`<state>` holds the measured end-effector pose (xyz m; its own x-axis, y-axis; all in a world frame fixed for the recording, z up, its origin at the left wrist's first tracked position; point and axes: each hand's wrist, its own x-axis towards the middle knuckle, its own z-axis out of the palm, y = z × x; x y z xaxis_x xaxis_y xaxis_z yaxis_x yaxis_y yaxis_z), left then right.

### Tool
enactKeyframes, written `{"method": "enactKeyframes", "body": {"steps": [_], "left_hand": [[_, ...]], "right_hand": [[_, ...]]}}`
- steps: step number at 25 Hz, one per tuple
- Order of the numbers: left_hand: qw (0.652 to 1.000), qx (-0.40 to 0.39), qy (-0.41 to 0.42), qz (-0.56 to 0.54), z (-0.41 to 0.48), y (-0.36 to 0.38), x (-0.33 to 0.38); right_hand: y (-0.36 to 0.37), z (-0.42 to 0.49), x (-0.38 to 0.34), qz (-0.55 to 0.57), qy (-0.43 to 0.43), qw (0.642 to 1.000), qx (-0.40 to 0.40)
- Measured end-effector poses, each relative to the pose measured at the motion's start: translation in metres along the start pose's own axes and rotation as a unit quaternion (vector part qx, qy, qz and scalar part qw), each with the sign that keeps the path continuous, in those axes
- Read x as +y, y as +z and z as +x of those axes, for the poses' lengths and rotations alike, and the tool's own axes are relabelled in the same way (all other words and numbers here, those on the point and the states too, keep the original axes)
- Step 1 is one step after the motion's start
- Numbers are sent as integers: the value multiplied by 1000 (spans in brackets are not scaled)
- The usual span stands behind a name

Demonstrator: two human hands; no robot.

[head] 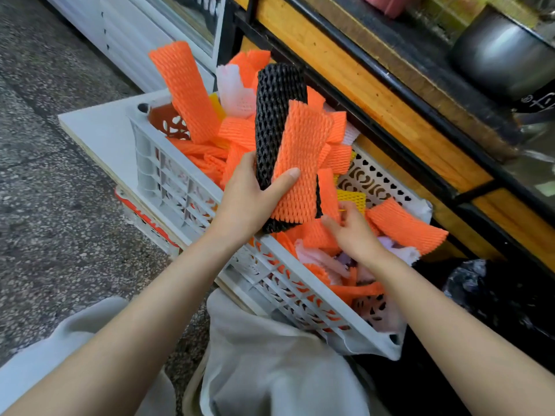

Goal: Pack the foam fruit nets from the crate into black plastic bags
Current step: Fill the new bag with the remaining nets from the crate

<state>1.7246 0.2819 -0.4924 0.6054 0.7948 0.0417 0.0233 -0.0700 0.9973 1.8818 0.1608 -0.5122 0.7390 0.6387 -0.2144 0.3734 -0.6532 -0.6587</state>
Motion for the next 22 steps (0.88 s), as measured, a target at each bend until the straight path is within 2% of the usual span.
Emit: {"method": "enactKeyframes", "body": {"steps": [4,7,11,15,18,22], "left_hand": [[1000,4,17,24,0,4,-3],[998,12,34,48,-2,13,-7],[996,-29,46,66,-11,28,-9],[996,-74,44,35,-21,38,-7],[992,-113,47,11,-30,38,-3],[985,-151,86,-3,-58,53,17]], "right_hand": [[-31,-19,-8,43,-31,989,137],[-44,-48,-23,73,-82,977,185],[-35,-80,-33,17,-124,982,143],[-26,-95,-31,50,-141,984,101],[-28,-102,-27,126,-131,982,50],[-45,-119,-16,184,-130,972,58]]}}
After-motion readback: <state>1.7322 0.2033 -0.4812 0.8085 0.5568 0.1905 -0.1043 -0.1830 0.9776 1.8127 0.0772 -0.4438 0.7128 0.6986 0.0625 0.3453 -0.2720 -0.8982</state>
